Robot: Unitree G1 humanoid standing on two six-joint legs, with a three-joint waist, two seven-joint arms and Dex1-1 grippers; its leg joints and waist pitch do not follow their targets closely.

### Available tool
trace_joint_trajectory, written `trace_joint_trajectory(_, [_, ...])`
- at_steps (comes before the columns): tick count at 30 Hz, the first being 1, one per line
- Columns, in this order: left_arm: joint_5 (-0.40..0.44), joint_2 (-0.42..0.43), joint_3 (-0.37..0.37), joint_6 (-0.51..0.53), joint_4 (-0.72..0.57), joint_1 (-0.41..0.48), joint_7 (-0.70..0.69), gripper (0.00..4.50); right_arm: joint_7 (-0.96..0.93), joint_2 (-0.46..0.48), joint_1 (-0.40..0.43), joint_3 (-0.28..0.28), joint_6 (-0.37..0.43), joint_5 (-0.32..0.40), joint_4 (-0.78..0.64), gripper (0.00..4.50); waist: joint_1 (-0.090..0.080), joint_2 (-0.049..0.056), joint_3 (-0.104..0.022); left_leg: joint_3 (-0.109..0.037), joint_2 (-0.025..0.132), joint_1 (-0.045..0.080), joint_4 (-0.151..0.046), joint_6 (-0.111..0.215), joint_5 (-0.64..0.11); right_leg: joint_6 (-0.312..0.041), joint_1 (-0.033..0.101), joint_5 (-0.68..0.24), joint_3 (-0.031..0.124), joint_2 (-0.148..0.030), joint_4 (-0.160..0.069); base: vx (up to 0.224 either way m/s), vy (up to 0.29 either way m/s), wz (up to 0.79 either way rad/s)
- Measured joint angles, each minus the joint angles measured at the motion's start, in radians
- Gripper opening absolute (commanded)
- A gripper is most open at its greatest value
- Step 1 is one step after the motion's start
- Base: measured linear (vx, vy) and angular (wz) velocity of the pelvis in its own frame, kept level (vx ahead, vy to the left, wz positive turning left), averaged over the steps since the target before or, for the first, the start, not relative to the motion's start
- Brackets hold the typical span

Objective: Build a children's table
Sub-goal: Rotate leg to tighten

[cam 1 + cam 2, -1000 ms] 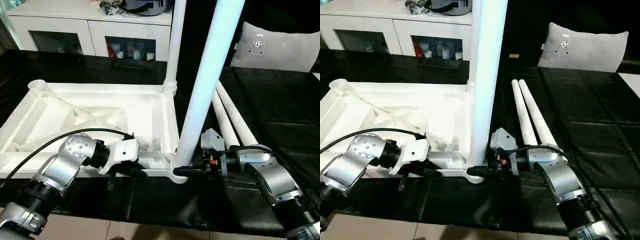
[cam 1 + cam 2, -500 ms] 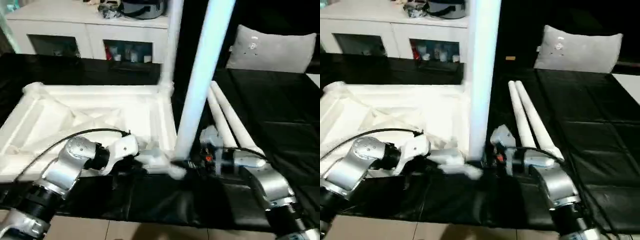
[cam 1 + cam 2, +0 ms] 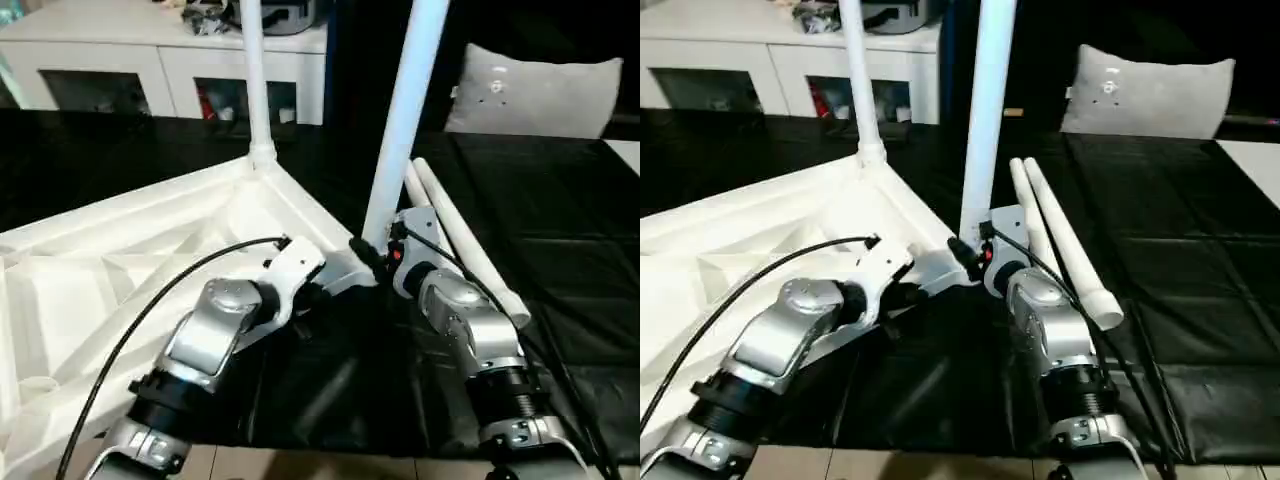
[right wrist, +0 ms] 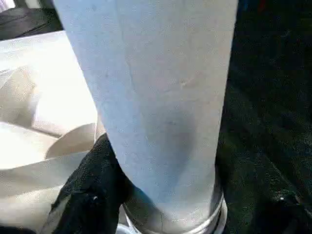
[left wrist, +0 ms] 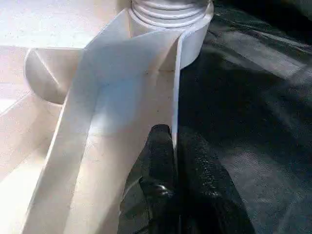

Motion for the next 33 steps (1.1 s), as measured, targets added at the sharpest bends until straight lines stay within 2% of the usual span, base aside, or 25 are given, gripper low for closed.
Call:
trace_joint_trajectory(3, [0.007,0.010,0.000,-0.016,0.031,-0.026,0.017,0.00,0.002,0.012,0.032,-0.001,-0.029,0.000,-0.020,3.42,-0.003,0.000,0.000,0.000,0.001,-0.002,0.000,0.002,-0.001,0.000,-0.001,0.000,-0.001,0.001,-0.003,0.000,0.000,0.00])
trace_joint_trajectory(7, [0.014,0.035,-0.001,-0.054,0.057,-0.040,0.016,0.00,0.041,0.022,0.090,0.030,-0.057,0.005,-0.025,3.74,-0.008,0.001,0.001,0.000,0.001,-0.009,0.000,0.002,-0.001,-0.001,-0.005,0.001,-0.002,0.001,-0.004,0.000,0.000,0.00])
trace_joint_trajectory(13, [-0.004,0.117,-0.001,-0.144,0.057,-0.027,-0.079,0.00,0.175,-0.082,0.142,0.058,-0.124,0.005,-0.074,4.32,-0.001,0.010,0.006,0.000,0.001,-0.010,0.001,0.001,-0.001,-0.002,-0.008,0.003,-0.002,0.001,-0.003,0.000,0.000,0.00])
trace_joint_trajectory(15, [-0.008,0.150,-0.005,-0.196,0.067,-0.019,-0.129,0.00,0.248,-0.146,0.156,0.071,-0.149,0.005,-0.107,4.45,0.001,0.010,0.006,0.000,0.001,-0.010,0.001,0.001,-0.001,-0.002,-0.008,0.003,-0.002,0.001,-0.003,0.000,0.000,0.00])
trace_joint_trajectory(21, [-0.049,0.261,-0.030,-0.334,0.077,0.008,-0.314,0.00,0.451,-0.300,0.165,0.107,-0.203,0.005,-0.160,4.48,0.018,0.010,0.006,0.000,0.001,-0.010,0.003,0.002,-0.001,-0.002,-0.007,0.003,-0.002,0.000,-0.003,0.000,0.000,0.00])
trace_joint_trajectory(25, [-0.064,0.315,-0.058,-0.416,0.078,0.018,-0.423,0.00,0.535,-0.345,0.162,0.142,-0.211,0.003,-0.160,4.48,0.026,0.010,0.006,0.000,0.001,-0.009,0.004,0.002,0.000,-0.002,-0.006,0.003,-0.002,0.000,-0.002,0.000,0.000,0.00])
trace_joint_trajectory(29, [-0.073,0.350,-0.079,-0.504,0.098,0.018,-0.503,0.00,0.636,-0.386,0.150,0.185,-0.218,0.004,-0.160,4.48,0.023,0.009,0.006,0.000,0.001,-0.008,0.005,0.002,0.000,-0.003,-0.004,0.004,-0.001,0.000,-0.002,0.000,0.000,0.00])
trace_joint_trajectory(33, [-0.074,0.358,-0.087,-0.538,0.110,0.015,-0.538,0.00,0.692,-0.391,0.136,0.200,-0.199,0.012,-0.158,4.48,0.024,0.009,0.006,0.000,0.001,-0.007,0.005,0.002,0.000,-0.003,-0.004,0.004,-0.002,0.000,-0.001,0.000,0.000,0.00])
